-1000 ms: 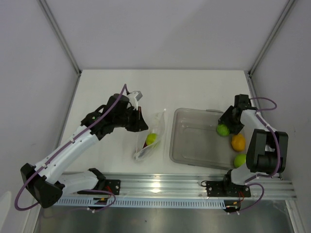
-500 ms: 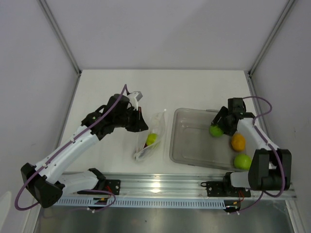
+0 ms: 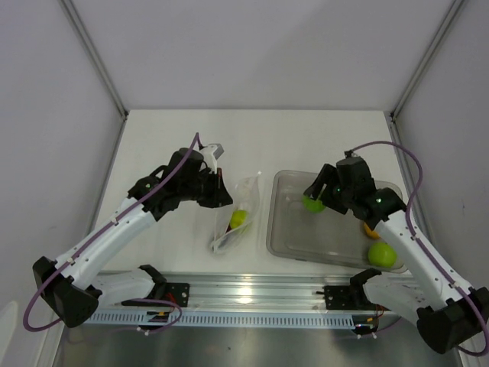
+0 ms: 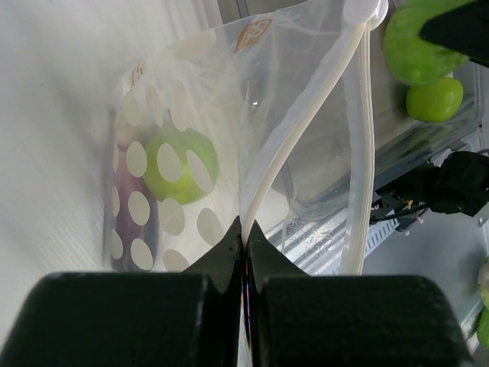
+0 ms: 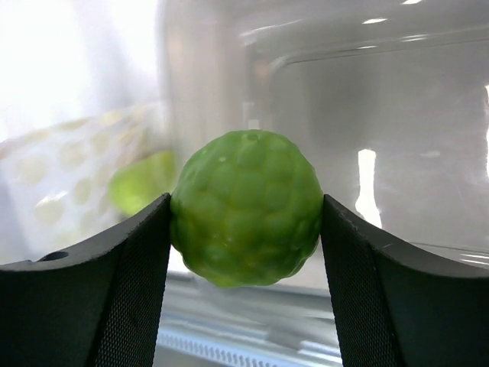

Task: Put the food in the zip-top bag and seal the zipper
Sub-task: Pick up the fake fruit from the bin, then place the fake fruit in the zipper food storage bag.

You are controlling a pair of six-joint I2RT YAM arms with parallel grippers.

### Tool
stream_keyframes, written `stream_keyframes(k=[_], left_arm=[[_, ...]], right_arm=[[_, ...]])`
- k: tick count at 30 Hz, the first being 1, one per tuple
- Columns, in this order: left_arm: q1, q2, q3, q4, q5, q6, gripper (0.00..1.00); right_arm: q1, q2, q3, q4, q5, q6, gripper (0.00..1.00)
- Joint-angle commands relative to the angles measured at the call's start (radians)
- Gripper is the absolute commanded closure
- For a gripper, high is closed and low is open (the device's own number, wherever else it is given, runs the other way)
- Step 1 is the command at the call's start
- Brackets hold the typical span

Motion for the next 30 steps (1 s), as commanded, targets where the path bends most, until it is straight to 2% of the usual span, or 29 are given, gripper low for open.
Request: stream_keyframes(k=[1,2,6,12,21,30], left_arm=[[-0.002,-0.001,-0.007,0.014,-0.012,-0.019,0.99],[-0.003,-0.003,-0.007,0.015,-0.012,-0.021,0.99],[-0.002,-0.003,-0.013,0.018,-0.013,-0.025,0.99],[-0.002,-0.001,-0.013,0.015,-0.019,-0.027,0.99],[-0.002,-0.001,-0.010,0.003,-0.027,-0.024,0.99],[-0.002,-0.003,-0.010,0.005,-0.033,-0.021,0.99]], right_arm=[[0.146,-0.010,0.123,-0.025,0.102,0.107,0.78],[0.219,-0.001,0.167,-0.022,0.122,0.115,0.78],[0.368,0.118,0.298,-0.024,0.206,0.138,0.78],[0.524,0.272,0.491,-0.008,0.266,0.127,0.76],[0.619,0.454,0.660,-0.007,0.297,0.104,0.75],[0.653,0.451,0.651,-0.025,0.354,0.101,0.74]])
